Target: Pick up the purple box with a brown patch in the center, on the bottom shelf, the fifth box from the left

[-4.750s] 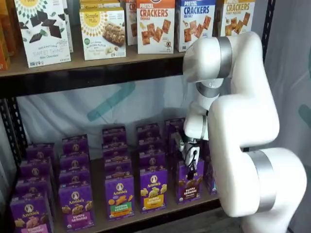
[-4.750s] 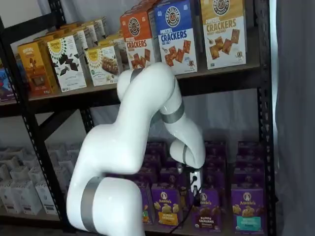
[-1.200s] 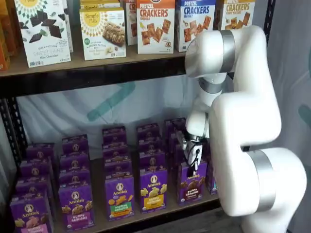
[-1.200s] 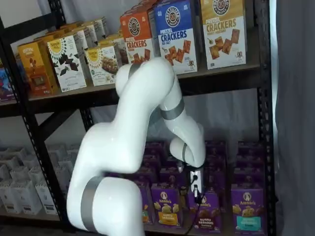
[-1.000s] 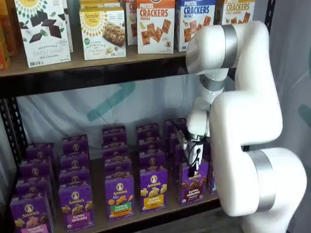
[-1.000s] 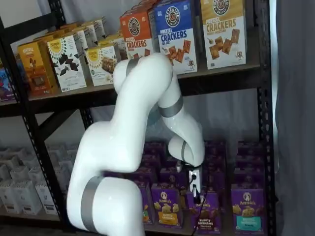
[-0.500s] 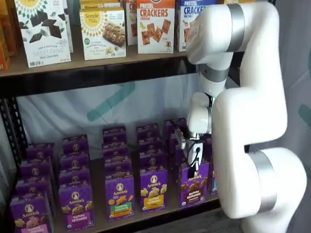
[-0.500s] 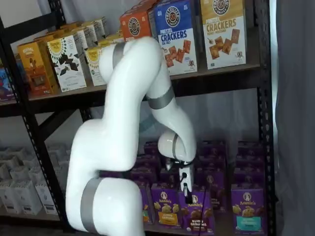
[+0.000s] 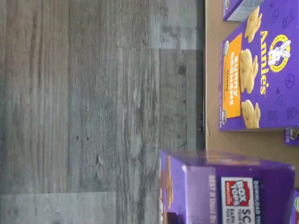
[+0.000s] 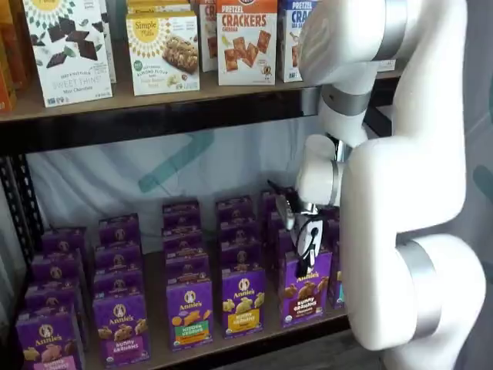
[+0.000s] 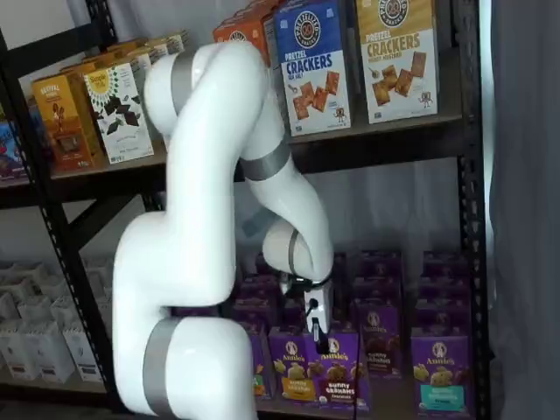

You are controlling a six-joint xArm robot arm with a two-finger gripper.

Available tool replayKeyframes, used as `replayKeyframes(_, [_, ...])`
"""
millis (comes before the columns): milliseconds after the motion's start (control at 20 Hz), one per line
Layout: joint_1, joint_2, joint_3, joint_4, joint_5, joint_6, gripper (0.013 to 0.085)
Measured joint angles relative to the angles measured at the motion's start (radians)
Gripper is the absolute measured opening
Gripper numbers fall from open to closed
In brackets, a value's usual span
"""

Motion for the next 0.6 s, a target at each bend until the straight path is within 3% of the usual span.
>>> replayKeyframes(400, [-0.019, -0.130, 0.082, -0.238, 0.074, 0.209, 0.0330])
replayKeyframes(600, [-0.022, -0.170, 0.107, -0.274, 0.097, 0.241, 0.0330])
